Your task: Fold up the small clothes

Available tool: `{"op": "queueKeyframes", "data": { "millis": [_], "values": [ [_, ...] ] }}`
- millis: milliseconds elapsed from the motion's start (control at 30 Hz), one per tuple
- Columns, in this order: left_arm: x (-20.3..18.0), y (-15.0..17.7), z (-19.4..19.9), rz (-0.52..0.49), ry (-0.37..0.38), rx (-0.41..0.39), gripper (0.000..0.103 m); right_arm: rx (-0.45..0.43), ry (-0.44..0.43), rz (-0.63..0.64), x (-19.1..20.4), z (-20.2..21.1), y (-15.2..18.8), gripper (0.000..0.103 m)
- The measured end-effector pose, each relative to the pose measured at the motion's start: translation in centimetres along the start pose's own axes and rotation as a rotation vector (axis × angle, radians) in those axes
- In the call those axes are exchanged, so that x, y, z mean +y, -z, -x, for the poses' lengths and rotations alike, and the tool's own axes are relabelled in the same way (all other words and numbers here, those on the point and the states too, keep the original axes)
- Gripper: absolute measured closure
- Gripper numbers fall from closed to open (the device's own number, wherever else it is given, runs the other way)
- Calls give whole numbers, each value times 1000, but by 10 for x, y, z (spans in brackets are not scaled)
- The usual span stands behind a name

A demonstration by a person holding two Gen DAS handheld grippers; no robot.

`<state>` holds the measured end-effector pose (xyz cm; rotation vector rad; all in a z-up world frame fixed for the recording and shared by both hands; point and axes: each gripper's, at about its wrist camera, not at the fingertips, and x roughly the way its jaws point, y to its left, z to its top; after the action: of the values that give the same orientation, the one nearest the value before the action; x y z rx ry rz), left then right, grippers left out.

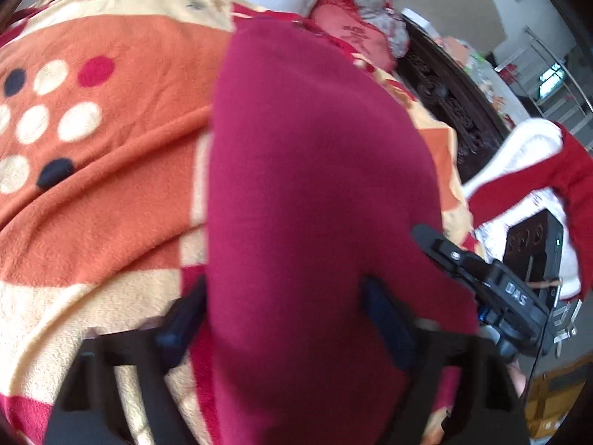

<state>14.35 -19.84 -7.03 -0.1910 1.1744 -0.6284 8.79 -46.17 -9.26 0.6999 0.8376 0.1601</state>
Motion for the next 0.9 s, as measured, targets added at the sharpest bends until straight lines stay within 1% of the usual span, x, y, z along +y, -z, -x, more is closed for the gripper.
{"op": "queueKeyframes", "data": {
  "millis": [33, 67, 100, 167, 200, 267, 333, 433, 500, 600, 633, 667, 700, 733, 767, 833, 900],
  "values": [
    [-3, 1, 5, -18, -11, -7, 31, -6, 19, 18, 7, 4, 1, 83],
    [-5, 2, 11, -35, -18, -11, 39, -10, 20, 33, 12, 7, 1, 89],
    [-6, 2, 14, -45, -24, -13, 45, -14, -1, 37, 17, 11, 0, 92],
    [-7, 5, 29, -51, -20, -4, 49, -4, -50, 26, 29, 21, 0, 93],
    [-7, 7, 41, -43, -20, 2, 49, 1, -51, 31, 36, 24, 0, 93],
    [-7, 12, 65, -55, -49, -9, 49, 13, -68, 52, 56, 32, 3, 93],
    [-2, 23, 95, -69, -89, -36, 49, 35, -96, 73, 76, 36, 12, 93],
    [15, 43, 123, -46, -156, -25, 49, 77, -136, 78, 96, 32, 28, 93],
    [25, 56, 131, -30, -191, -21, 49, 117, -164, 90, 108, 18, 46, 93],
    [54, 82, 127, 10, -253, 8, 49, 173, -166, 96, 115, -8, 66, 92],
    [61, 86, 122, 25, -263, 20, 48, 209, -141, 110, 117, -23, 76, 92],
    [69, 92, 115, 39, -266, 26, 45, 231, -97, 127, 116, -34, 85, 90],
    [73, 96, 111, 45, -270, 24, 41, 239, -49, 144, 115, -41, 89, 86],
    [72, 98, 111, 41, -275, 16, 39, 245, -32, 152, 115, -44, 91, 84],
    [70, 99, 113, 32, -279, -2, 37, 255, -23, 150, 114, -43, 91, 80],
    [62, 101, 120, 6, -300, -29, 32, 255, 9, 156, 115, -33, 88, 78],
    [57, 101, 126, -17, -310, -53, 24, 211, 63, 223, 128, -13, 84, 78]
  ]
}}
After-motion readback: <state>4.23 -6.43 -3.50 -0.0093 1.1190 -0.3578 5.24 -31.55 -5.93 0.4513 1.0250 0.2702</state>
